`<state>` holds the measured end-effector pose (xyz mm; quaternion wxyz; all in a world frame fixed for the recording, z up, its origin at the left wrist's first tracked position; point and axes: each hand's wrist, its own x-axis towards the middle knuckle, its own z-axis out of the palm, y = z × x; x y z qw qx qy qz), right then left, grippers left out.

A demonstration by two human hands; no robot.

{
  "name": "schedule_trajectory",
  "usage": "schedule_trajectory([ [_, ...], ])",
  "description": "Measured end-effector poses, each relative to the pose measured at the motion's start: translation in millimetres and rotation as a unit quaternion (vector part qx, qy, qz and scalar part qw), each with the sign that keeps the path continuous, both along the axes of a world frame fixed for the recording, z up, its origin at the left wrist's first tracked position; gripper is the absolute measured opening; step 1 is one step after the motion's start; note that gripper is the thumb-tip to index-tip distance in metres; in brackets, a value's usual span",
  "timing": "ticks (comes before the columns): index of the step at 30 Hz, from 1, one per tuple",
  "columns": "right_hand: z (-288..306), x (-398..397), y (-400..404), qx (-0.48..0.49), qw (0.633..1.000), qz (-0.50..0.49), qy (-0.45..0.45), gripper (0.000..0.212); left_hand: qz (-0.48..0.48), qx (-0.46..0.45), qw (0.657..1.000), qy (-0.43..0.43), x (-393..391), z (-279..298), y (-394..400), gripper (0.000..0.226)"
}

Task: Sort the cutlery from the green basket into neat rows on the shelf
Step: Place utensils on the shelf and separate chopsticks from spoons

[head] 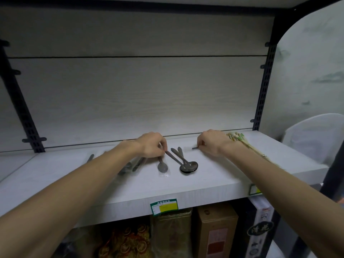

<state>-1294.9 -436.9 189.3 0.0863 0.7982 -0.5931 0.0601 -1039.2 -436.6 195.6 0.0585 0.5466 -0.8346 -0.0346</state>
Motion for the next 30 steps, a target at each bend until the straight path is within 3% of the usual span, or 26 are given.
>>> schedule_trajectory([
  [6, 10.6, -1.0, -8.4, -0.052, 0.998, 0.032, -0.013, 0.023, 0.069, 0.014, 0.997, -0.038, 16.5, -0.8, -5.0, 0.044],
  [8, 21.8, 5.3, -7.8, -0.053, 0.997, 0.035, -0.047, 0.028, 0.083, 0.031, 0.996, -0.026, 26.6, -0.8, -4.9, 0.043],
  [12, 42.9, 34.4, -5.1, -0.014, 0.972, 0.054, -0.23, 0.021, 0.083, 0.024, 0.996, 0.024, 47.5, 0.2, -2.4, 0.021],
  [16, 52.8, 81.7, 7.4, 0.065, 0.894, 0.089, -0.435, 0.012, 0.082, 0.024, 0.994, 0.069, 64.9, 1.4, 3.5, 0.027],
  [18, 49.7, 103.7, 14.2, 0.116, 0.866, 0.082, -0.48, 0.01, 0.083, 0.023, 0.992, 0.089, 71.8, 1.1, 4.3, 0.029],
  [21, 36.3, 131.0, 20.1, 0.181, 0.864, 0.064, -0.465, 0.009, 0.094, 0.024, 0.984, 0.151, 79.2, 2.3, 4.6, 0.029],
  [26, 9.6, 159.6, 20.5, 0.247, 0.87, 0.032, -0.425, 0.019, 0.123, 0.063, 0.94, 0.313, 90.3, 14.3, 10.1, 0.029],
  [30, 5.0, 164.2, 23.8, 0.271, 0.848, 0.022, -0.455, 0.005, 0.139, 0.072, 0.894, 0.42, 102.8, 22.8, 17.8, 0.03],
])
